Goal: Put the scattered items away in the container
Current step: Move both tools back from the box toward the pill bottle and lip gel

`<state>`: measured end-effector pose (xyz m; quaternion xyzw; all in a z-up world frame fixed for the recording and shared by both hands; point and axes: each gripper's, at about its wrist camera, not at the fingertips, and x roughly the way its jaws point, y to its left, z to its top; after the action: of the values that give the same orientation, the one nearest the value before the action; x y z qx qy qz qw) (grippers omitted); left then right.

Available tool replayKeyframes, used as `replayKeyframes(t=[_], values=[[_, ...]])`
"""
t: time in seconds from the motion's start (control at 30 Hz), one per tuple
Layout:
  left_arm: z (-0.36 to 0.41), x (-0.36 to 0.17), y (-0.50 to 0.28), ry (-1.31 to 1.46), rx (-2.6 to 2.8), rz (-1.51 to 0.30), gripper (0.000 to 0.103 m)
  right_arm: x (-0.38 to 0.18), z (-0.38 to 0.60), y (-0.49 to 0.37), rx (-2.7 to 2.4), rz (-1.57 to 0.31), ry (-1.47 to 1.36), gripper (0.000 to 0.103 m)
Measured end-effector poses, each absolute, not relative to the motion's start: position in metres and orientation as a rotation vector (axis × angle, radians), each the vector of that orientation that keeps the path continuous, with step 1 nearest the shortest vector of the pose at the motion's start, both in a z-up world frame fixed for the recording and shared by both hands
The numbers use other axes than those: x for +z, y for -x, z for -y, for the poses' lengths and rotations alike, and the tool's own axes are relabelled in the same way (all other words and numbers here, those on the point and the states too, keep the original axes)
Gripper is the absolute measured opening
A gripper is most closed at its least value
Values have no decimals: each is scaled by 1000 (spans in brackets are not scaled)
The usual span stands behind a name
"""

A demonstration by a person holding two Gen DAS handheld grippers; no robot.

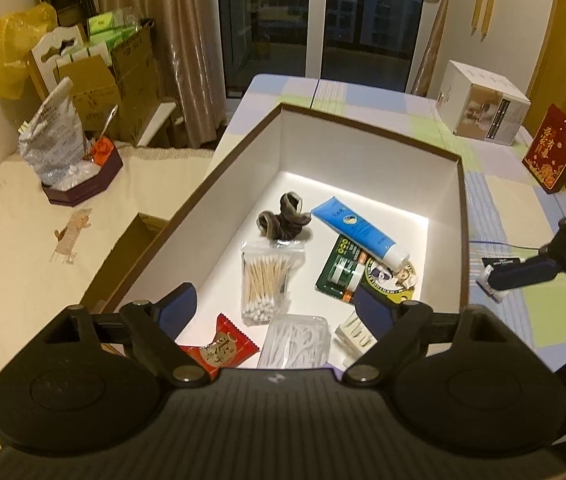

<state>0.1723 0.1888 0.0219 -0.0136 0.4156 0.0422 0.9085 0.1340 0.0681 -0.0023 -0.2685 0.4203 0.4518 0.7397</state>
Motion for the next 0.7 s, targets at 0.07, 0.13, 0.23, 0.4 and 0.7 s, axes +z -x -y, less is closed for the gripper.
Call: replayKeyframes(t=[0.07, 0.13, 0.23, 0.4, 0.7], values=[[-185, 28, -170, 19, 93, -845, 89, 0, -63, -130, 986, -923, 573, 88], [-182, 33, -167, 17, 98, -833, 90, 2, -57, -127, 977, -920, 557, 88], [-178, 38, -159, 16, 101, -822, 95, 7, -47, -121, 960, -900, 525, 103], [-173, 48, -144, 21, 108, -810, 99, 9, -33, -112, 936, -908, 485, 103], [-162, 64, -112, 47, 117, -787, 100, 10, -14, -94, 906, -909, 466, 103]])
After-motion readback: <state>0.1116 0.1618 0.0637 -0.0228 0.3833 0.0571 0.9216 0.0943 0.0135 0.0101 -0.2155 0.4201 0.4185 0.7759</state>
